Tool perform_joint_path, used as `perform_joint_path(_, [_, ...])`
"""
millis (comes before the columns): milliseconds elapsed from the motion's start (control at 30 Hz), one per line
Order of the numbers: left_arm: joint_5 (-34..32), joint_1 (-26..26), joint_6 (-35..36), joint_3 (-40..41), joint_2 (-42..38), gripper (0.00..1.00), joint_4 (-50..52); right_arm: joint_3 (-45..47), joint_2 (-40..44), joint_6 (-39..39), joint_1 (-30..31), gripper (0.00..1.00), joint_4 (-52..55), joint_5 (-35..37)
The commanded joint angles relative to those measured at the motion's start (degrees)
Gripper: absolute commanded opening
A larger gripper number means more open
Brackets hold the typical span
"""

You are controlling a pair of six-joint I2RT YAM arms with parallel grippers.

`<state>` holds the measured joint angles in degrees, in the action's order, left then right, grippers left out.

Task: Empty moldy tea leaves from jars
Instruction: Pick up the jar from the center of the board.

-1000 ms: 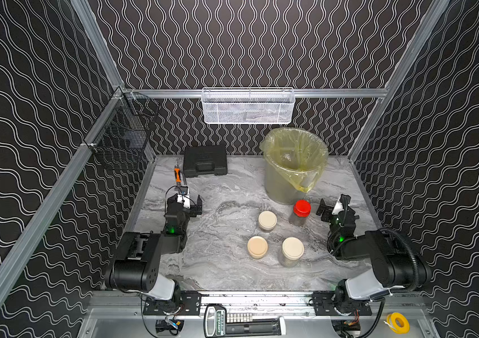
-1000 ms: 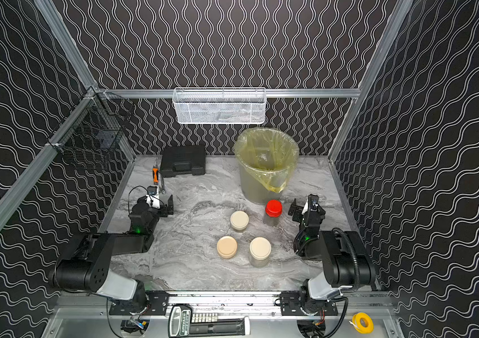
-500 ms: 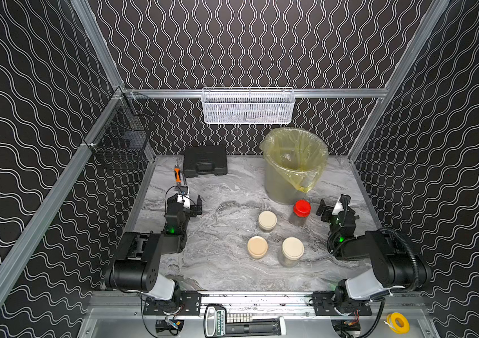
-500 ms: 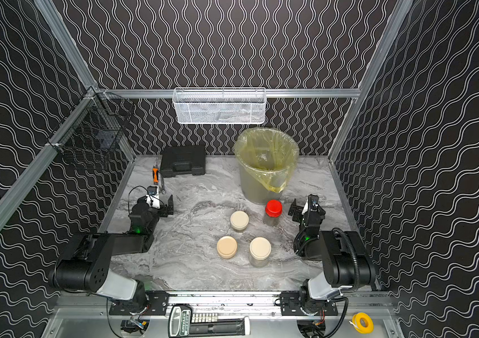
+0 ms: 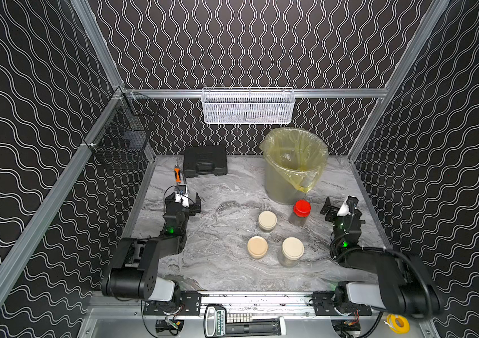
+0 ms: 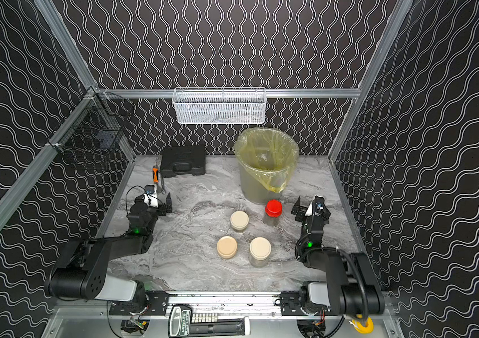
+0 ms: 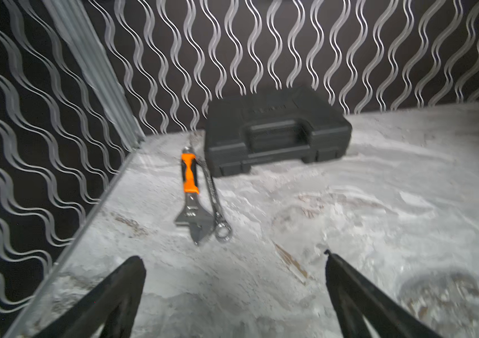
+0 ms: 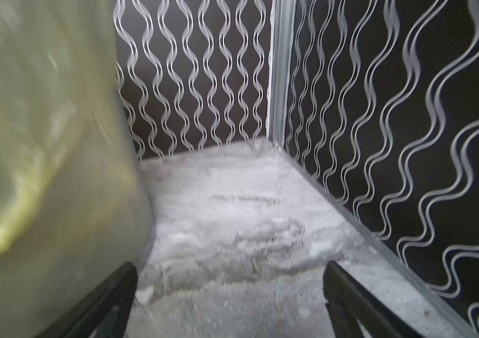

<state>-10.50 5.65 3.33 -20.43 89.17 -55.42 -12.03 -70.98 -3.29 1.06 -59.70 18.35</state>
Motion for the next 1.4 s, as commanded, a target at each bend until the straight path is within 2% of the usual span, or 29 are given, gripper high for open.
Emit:
perform_joint_path(0, [-8.02,2.22,0.39,0.49,-5.36,0.99,3.03,-5.61,10.09,-13.13,0.13,1.0,24.0,1.03])
perform_joint_path(67, [-14.91,6.5,0.19,-1.55,-10.31,0.98,10.73,-11.94,14.91,-17.87,0.04,1.0,40.78,-4.34])
perform_joint_path(100, [-17.29,8.75,-2.16,-3.67,-13.1,0.99,17.34,-15.03,16.38,-19.35,0.07,1.0,47.54,-8.27])
perform_joint_path(133, [-17.39,10.24,-4.78,-5.89,-15.24,0.99,23.48,-17.38,17.17,-20.31,0.08,1.0,52.35,-11.85])
perform_joint_path(267, [-6.32,15.74,-16.38,-17.04,-19.65,0.98,45.83,-25.49,19.1,-19.89,0.49,1.0,65.09,-31.4])
perform_joint_path(367, [3.23,21.18,-21.03,-23.65,-19.82,0.96,56.15,-30.46,19.88,-17.36,3.37,1.0,71.95,-40.23])
perform_joint_path(433, [8.04,24.85,-22.16,-25.78,-20.2,0.95,58.9,-33.64,20.39,-15.08,7.46,1.0,76.76,-39.49])
perform_joint_path(567, [12.6,35.76,-22.41,-29.07,-19.72,0.94,65.77,-38.58,19.62,-12.42,16.5,1.0,83.46,-37.71])
perform_joint_path(733, [8.26,49.93,-20.14,-33.51,-18.33,0.95,80.28,-41.49,19.09,-12.52,22.64,1.0,89.47,-35.79])
perform_joint_path(867, [5.31,56.81,-22.04,-34.85,-15.59,0.98,86.74,-41.49,20.28,-13.06,23.64,1.0,91.92,-32.34])
perform_joint_path(1033, [1.85,61.18,-22.9,-36.05,-8.83,0.99,87.83,-41.45,21.74,-13.4,23.63,1.0,93.74,-28.99])
perform_joint_path(1267, [-3.85,61.32,-25.31,-36.41,-2.69,0.99,85.92,-41.28,23.83,-13.48,23.64,1.0,94.4,-27.05])
perform_joint_path(1367, [-3.11,61.09,-25.35,-36.49,-1.35,0.99,85.49,-41.14,24.09,-13.59,23.64,1.0,94.08,-26.83])
